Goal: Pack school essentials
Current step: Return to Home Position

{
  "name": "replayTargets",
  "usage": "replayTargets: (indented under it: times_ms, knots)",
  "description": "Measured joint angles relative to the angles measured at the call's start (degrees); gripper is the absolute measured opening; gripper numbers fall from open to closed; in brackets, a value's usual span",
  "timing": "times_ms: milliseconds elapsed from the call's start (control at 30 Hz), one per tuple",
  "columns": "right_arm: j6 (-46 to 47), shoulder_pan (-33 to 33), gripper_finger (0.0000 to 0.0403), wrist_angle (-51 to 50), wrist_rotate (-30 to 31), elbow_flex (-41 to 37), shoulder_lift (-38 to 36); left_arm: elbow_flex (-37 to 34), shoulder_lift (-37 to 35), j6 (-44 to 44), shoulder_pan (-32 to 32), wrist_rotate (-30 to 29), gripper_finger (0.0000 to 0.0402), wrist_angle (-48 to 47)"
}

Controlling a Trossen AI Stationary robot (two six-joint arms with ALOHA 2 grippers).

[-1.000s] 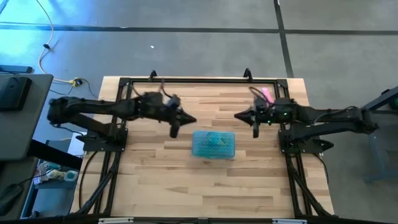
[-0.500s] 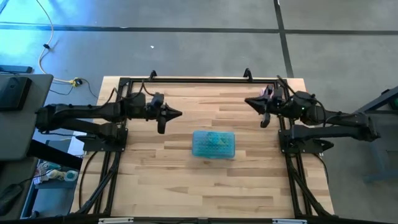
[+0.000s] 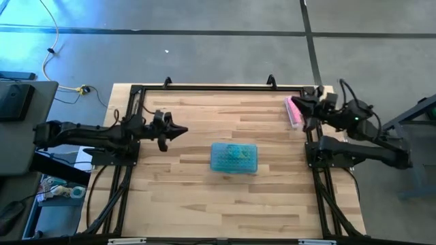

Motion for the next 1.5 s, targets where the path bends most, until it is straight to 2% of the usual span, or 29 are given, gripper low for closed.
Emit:
replayTargets:
  times_ms: [167, 233, 433, 600, 967, 1133, 1300, 1500]
  knots:
    - [3.5, -0.4, 0.0002, -9.4, -0.4, 0.0, -5.2, -2.9, -2.0, -0.5, 0.0, -2.7, 0.0000, 2.9]
    - [3.6, 0.2, 0.0002, -10.3, -0.6, -1.2, -6.3, -3.6, -2.0, -1.1, 0.0, -2.8, 0.0000, 3.0]
    - [3.0, 2.7, 0.0002, -2.1, -0.7, -10.8, -6.7, -6.1, -1.9, -1.9, 0.0, -3.7, 0.0000, 4.0]
    - [6.4, 3.4, 0.0002, 2.3, -0.7, -18.2, -6.8, -6.3, -1.9, -1.7, 0.0, -4.3, 0.0000, 3.9]
    - [8.9, 3.4, 0.0002, 2.0, -0.7, -26.4, -14.9, -6.3, -1.5, -3.0, 0.0, -4.9, 0.0000, 3.8]
    - [9.6, 3.4, 0.0002, -0.8, -0.7, -27.9, -20.7, -6.3, -1.7, -4.1, 0.0, -5.6, 0.0000, 3.7]
    - [9.4, 3.4, 0.0002, -3.9, -0.8, -27.8, -20.6, -6.2, -3.0, -3.4, 0.0, -5.2, 0.0000, 3.8]
    - [11.8, 3.4, 0.0002, -8.3, -0.8, -27.8, -20.7, -6.2, -8.9, -1.0, 2.8, -2.9, 0.0000, 0.8]
